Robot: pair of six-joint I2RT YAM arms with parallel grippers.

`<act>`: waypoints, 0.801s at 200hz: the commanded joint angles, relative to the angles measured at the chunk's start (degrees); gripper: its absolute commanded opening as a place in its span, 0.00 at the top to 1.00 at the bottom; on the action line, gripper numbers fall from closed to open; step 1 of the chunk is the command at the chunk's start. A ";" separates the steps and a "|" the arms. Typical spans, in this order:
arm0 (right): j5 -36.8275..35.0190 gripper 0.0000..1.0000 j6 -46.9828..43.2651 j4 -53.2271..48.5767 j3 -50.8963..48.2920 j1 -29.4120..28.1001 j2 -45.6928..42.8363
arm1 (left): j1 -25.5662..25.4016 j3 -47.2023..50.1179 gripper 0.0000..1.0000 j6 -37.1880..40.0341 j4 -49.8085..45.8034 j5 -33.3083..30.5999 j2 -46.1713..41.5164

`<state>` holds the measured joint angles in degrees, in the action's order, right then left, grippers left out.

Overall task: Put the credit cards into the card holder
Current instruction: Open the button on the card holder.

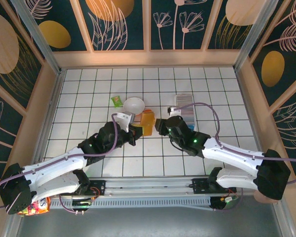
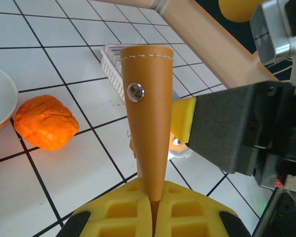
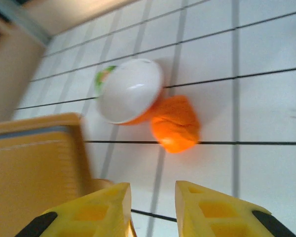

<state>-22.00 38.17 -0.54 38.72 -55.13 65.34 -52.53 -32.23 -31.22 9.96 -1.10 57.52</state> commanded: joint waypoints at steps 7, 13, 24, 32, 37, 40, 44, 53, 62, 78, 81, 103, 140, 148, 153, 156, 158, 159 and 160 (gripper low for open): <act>-7.55 0.70 1.96 -4.57 -1.63 0.95 -2.17 | -0.31 0.01 1.00 -1.01 -0.10 -3.67 0.09; -6.70 0.69 1.94 -3.60 -2.30 1.08 -3.10 | -0.34 0.06 1.00 -1.16 -0.28 -4.26 0.29; -4.11 0.66 1.18 -0.75 -3.67 1.15 -5.05 | -0.30 0.03 1.00 -1.22 -0.38 -4.78 0.64; -1.68 0.63 0.22 1.83 -4.74 1.17 -6.52 | -0.31 0.06 1.00 -1.29 -0.29 -4.87 0.96; -0.02 0.60 -0.48 3.32 -5.42 1.17 -7.42 | -0.34 0.05 1.00 -1.40 -0.33 -4.87 1.08; 0.89 0.59 -0.78 4.21 -5.82 1.19 -8.02 | -0.30 0.02 1.00 -1.46 -0.39 -4.89 1.21; 2.11 0.58 -1.06 5.35 -6.22 1.19 -8.74 | -0.31 -0.03 1.00 -1.63 -0.53 -5.00 1.34; 5.33 0.54 -1.99 8.10 -7.35 1.17 -10.32 | -0.30 -0.13 1.00 -2.07 -0.80 -5.13 1.45; 8.55 0.52 -2.90 10.50 -8.39 1.17 -11.68 | -0.32 -0.12 1.00 -2.31 -0.95 -4.94 1.55; 13.37 0.48 -3.71 13.81 -9.89 1.18 -13.34 | -0.33 0.27 1.00 -2.93 -0.43 -3.74 1.47; 14.11 0.47 -3.80 14.29 -10.16 1.17 -13.53 | -0.31 0.44 1.00 -3.08 -0.32 -3.58 1.42; 16.54 0.44 -3.49 15.37 -10.82 1.17 -13.23 | -0.32 1.52 1.00 -3.82 1.47 -1.57 0.80; 16.17 0.50 -2.55 15.01 -10.11 1.17 -9.64 | -0.34 2.52 1.00 -4.75 3.66 2.21 0.15; 15.81 0.51 -2.54 14.66 -9.94 1.17 -8.86 | -0.36 2.56 1.00 -4.89 3.62 2.30 -0.01; 15.55 0.52 -2.49 14.37 -9.77 1.17 -8.44 | -0.30 2.61 1.00 -5.07 3.67 2.21 -0.19; 15.37 0.53 -2.49 14.19 -9.61 1.17 -8.09 | -0.31 2.63 1.00 -5.12 3.67 2.22 -0.33; 15.29 0.53 -2.49 13.97 -9.58 1.17 -7.87 | -0.29 2.68 1.00 -5.09 3.71 2.11 -0.42; 15.22 0.53 -2.49 13.80 -9.56 1.17 -7.78 | -0.34 2.73 1.00 -5.08 3.73 2.09 -0.49; 15.14 0.53 -2.49 13.67 -9.59 1.17 -7.64 | -0.31 2.71 1.00 -5.08 3.74 2.08 -0.53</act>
<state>-6.94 36.01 12.14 28.82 -54.13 55.79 -52.53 -30.04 -35.00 10.31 -0.71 58.76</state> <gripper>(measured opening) 0.484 0.042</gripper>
